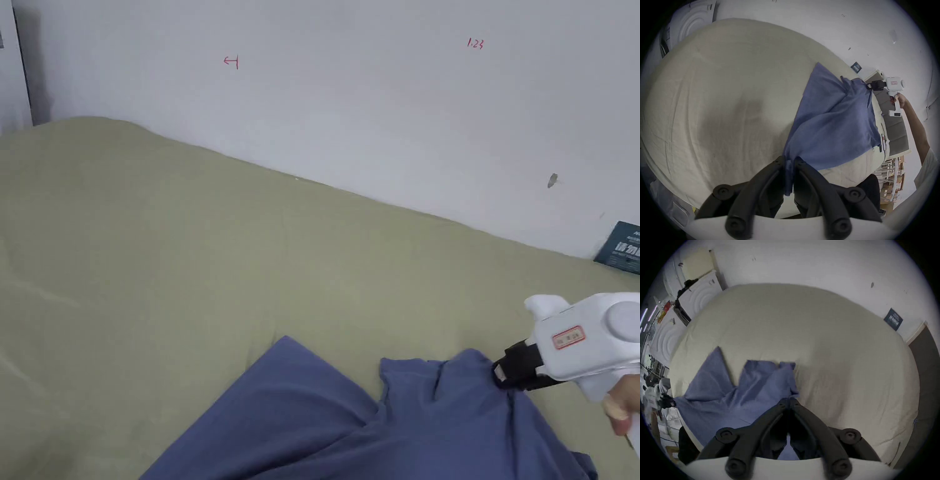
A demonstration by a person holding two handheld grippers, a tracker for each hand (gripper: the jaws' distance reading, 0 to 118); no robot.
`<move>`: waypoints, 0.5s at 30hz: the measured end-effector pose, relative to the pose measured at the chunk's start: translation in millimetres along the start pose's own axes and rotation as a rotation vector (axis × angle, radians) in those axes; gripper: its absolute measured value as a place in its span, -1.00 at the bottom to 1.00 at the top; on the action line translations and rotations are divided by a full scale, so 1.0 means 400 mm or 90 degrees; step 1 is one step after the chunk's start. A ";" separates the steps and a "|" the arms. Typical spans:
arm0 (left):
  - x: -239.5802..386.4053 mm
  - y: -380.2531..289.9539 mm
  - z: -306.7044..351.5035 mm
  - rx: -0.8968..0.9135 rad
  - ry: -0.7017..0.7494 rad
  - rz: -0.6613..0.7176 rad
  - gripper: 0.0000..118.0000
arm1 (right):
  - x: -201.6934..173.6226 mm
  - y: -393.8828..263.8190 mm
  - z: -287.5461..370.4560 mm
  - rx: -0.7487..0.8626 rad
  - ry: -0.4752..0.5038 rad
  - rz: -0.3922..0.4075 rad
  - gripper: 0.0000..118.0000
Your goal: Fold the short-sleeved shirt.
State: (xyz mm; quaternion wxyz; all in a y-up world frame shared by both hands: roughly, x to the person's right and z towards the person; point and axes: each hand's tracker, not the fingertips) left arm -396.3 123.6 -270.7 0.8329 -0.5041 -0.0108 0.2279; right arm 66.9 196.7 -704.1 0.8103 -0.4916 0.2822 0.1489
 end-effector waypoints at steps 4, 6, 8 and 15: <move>0.047 0.047 0.087 0.059 -0.018 -0.038 -0.81 | -0.044 -0.002 0.170 0.059 -0.033 0.004 -0.99; 0.075 0.084 0.134 0.089 -0.023 -0.060 -0.81 | -0.048 0.000 0.249 0.094 -0.048 0.002 -0.99; 0.102 0.135 0.181 0.111 -0.029 -0.071 -0.81 | -0.040 0.009 0.329 0.135 -0.059 -0.028 -0.99; 0.200 0.375 0.312 0.197 0.004 -0.134 -0.81 | -0.005 0.079 0.559 0.242 -0.123 -0.042 -0.99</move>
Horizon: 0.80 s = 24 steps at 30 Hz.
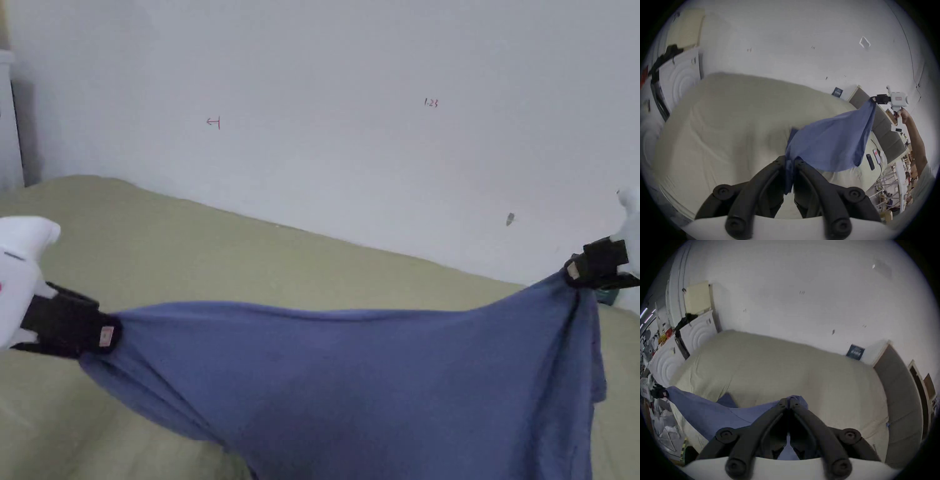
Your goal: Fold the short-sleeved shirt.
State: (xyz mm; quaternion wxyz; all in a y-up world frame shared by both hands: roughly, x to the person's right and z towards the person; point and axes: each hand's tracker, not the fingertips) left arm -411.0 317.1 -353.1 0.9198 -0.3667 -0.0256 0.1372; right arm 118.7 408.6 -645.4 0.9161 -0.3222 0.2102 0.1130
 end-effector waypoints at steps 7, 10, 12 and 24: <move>0.016 0.309 -0.076 0.024 0.041 -0.037 -0.81 | 0.088 0.170 0.050 0.078 -0.058 -0.027 -0.99; 0.024 0.431 -0.122 0.042 0.073 -0.063 -0.81 | 0.118 0.240 0.044 0.114 -0.091 -0.043 -0.99; 0.026 0.511 -0.151 0.050 0.080 -0.055 -0.81 | 0.132 0.281 0.036 0.134 -0.100 -0.053 -0.99; 0.096 0.760 -0.197 0.171 0.110 -0.052 -0.81 | 0.201 0.405 0.013 0.237 -0.154 -0.112 -0.99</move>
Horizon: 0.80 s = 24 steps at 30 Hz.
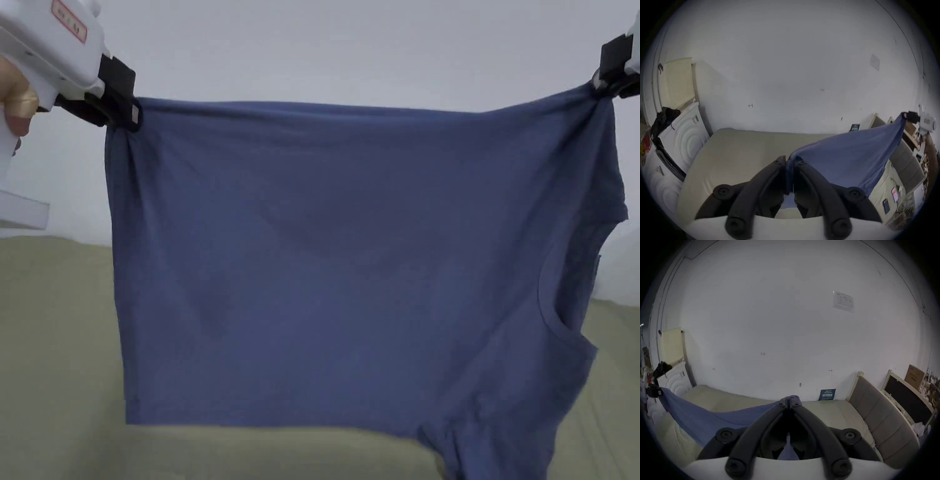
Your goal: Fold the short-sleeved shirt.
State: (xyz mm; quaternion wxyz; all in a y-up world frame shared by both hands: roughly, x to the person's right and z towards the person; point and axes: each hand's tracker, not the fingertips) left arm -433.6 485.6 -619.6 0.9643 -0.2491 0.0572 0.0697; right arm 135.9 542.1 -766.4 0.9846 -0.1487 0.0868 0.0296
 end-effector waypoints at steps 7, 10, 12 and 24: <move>0.032 -0.044 -0.004 -0.040 0.005 -0.044 -0.81 | 0.011 -0.056 -0.029 -0.037 0.011 0.042 -0.99; 0.034 -0.093 0.004 -0.055 0.003 -0.055 -0.81 | 0.015 -0.119 -0.009 -0.053 0.030 0.032 -0.99; 0.029 -0.140 0.017 -0.072 -0.011 -0.049 -0.81 | 0.017 -0.169 0.009 -0.065 0.037 0.052 -0.99; 0.006 -0.460 0.200 -0.138 -0.062 -0.087 -0.81 | 0.038 -0.481 0.343 -0.129 0.065 0.038 -0.99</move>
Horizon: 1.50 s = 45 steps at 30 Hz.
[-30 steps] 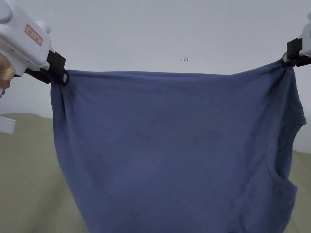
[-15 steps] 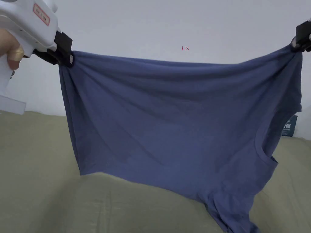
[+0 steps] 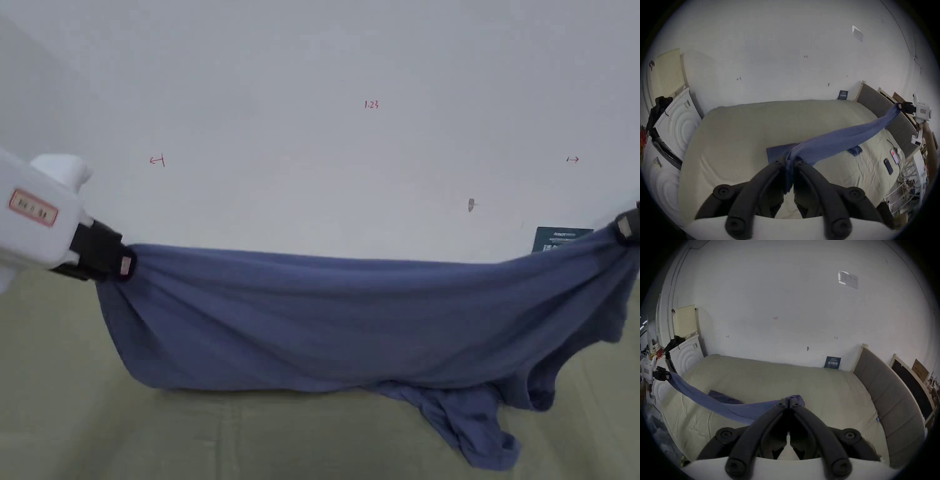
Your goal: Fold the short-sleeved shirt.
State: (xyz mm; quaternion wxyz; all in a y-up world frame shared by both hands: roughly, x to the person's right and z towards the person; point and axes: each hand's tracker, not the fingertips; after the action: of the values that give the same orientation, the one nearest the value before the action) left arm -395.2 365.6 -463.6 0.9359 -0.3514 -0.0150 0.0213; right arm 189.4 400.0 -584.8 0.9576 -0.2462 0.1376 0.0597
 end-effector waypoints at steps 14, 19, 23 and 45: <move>0.048 -0.507 0.183 -0.025 -0.033 0.028 -0.81 | -0.042 -0.476 0.335 -0.084 0.030 -0.037 -0.99; 0.074 -0.704 0.185 -0.079 -0.043 0.032 -0.81 | -0.055 -0.680 0.373 -0.174 0.048 -0.085 -0.99; 0.055 -0.829 0.162 -0.110 -0.050 0.065 -0.81 | -0.067 -0.808 0.379 -0.241 0.044 -0.085 -0.99; 0.098 -0.919 0.211 -0.213 0.049 0.159 0.64 | -0.091 -0.911 0.343 -0.373 -0.005 -0.116 0.49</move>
State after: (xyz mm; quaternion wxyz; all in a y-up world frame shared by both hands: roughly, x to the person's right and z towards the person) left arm -349.0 146.6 -157.4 0.8545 -0.5015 0.0614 0.1207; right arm 253.0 147.6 -293.0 0.8479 -0.5227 0.0881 0.0117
